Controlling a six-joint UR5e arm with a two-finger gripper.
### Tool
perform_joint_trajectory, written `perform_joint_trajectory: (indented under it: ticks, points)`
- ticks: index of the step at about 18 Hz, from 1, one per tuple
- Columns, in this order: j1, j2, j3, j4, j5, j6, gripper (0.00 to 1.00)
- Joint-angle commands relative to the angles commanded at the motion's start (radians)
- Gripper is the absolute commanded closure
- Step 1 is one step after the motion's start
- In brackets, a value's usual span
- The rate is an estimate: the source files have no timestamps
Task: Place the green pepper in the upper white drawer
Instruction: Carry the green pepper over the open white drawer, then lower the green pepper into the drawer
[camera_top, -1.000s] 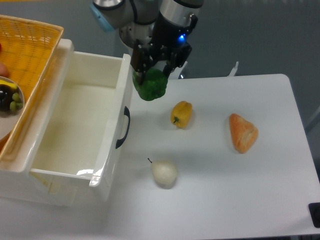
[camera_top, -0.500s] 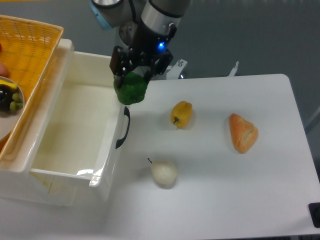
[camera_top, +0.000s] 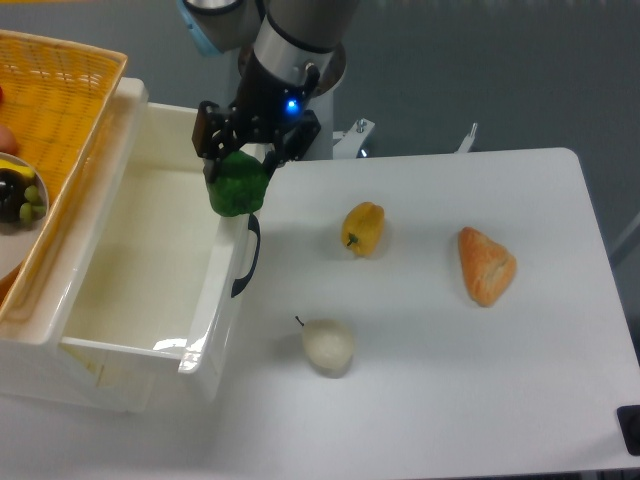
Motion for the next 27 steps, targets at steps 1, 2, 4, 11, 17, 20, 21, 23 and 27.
perform_joint_trajectory:
  ticks: [1,2,4,11,17,20,21,23,27]
  points:
    - [-0.006,-0.002,-0.002,0.011,0.002,0.000,0.57]
    - [-0.009,-0.008,-0.002,0.012,0.002,0.000,0.57]
    - [-0.018,-0.011,-0.002,0.014,0.002,0.000,0.56]
    - [-0.023,-0.020,-0.003,0.023,0.005,0.002,0.55]
    - [-0.026,-0.025,-0.003,0.023,0.005,0.002,0.55]
    - [-0.035,-0.028,-0.003,0.023,0.005,0.005,0.55]
    - [-0.037,-0.028,-0.003,0.023,0.005,0.005,0.54]
    - [-0.044,-0.029,-0.003,0.023,0.005,0.005,0.53]
    - [-0.055,-0.041,-0.003,0.040,0.005,0.005,0.53]
